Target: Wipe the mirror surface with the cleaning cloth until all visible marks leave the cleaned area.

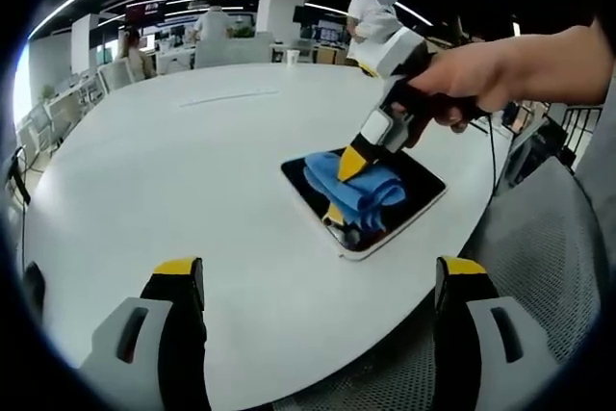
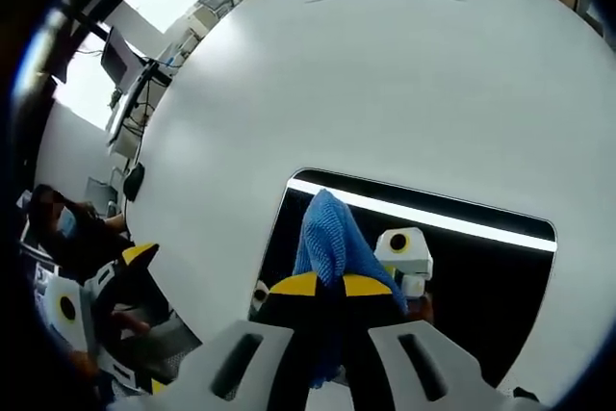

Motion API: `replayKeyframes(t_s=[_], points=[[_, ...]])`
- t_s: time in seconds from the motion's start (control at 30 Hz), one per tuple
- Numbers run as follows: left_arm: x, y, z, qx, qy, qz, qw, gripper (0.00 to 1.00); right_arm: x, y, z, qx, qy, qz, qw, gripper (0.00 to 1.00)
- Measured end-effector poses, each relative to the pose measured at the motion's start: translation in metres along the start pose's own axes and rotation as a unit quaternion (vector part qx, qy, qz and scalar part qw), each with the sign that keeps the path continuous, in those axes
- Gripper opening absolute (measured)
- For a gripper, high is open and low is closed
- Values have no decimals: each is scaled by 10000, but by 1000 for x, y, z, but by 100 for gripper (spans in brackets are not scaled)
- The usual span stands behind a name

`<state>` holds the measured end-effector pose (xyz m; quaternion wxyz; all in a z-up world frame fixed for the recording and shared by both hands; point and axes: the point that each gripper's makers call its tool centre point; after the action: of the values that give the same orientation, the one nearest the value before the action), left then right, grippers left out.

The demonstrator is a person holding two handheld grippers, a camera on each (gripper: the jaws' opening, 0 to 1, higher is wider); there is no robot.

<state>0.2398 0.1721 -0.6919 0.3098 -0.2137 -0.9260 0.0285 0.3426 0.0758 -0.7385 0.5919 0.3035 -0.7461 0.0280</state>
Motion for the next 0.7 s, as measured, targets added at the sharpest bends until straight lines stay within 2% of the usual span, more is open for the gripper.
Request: replayKeyframes(t_s=[0.7], points=[[0,0,-1,15,-39,5,10000,99,17,-37,11,-283,-124,78,9995,1]])
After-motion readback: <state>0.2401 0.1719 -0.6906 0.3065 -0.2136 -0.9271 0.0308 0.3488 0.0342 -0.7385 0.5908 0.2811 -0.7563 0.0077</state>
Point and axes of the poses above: the point that each gripper's makers call its tool centre point, and the gripper's own axes: x roughly backward along the fingers, y roughly to its left, z roughly out of its underside, and after that the axes turned 2 degrees about x, right-handed
